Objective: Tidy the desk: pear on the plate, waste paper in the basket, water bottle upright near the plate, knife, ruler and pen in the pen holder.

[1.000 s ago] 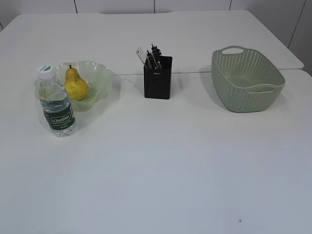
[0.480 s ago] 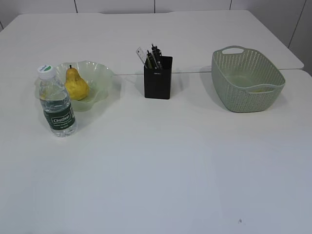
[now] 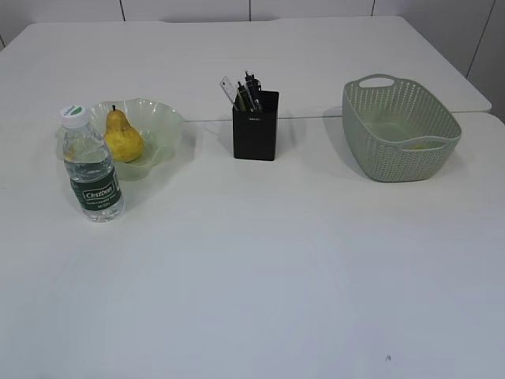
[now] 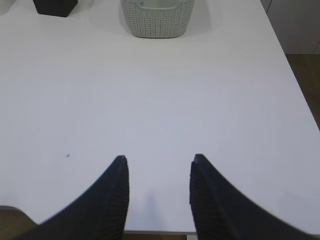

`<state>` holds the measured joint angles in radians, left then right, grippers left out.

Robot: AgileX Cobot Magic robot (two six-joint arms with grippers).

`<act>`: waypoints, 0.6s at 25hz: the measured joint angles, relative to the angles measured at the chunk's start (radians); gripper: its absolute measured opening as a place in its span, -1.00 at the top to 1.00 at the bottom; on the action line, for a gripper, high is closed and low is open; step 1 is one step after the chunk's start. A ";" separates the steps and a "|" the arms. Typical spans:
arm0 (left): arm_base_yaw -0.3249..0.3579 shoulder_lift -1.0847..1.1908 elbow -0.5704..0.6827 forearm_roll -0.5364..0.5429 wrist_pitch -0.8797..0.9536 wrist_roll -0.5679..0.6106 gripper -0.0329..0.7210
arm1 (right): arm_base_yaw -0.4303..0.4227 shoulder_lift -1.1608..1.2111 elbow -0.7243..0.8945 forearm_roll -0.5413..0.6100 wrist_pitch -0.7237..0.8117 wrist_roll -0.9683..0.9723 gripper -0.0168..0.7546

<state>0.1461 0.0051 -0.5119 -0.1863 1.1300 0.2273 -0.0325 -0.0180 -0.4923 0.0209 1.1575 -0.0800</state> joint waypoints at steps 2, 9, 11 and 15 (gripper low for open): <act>0.000 0.000 0.000 0.000 0.000 0.000 -0.24 | 0.000 0.000 0.000 0.000 0.000 0.000 0.09; 0.000 0.000 0.000 0.000 0.000 0.000 -0.24 | 0.000 0.000 0.000 0.000 0.000 -0.001 0.09; 0.000 0.000 0.000 0.000 0.000 0.000 -0.21 | 0.000 0.000 0.000 0.000 0.000 -0.001 0.09; 0.000 0.000 0.000 0.000 0.000 0.000 -0.17 | 0.000 0.000 0.000 0.000 0.000 -0.001 0.09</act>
<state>0.1461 0.0051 -0.5119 -0.1863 1.1300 0.2273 -0.0325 -0.0180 -0.4923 0.0209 1.1575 -0.0809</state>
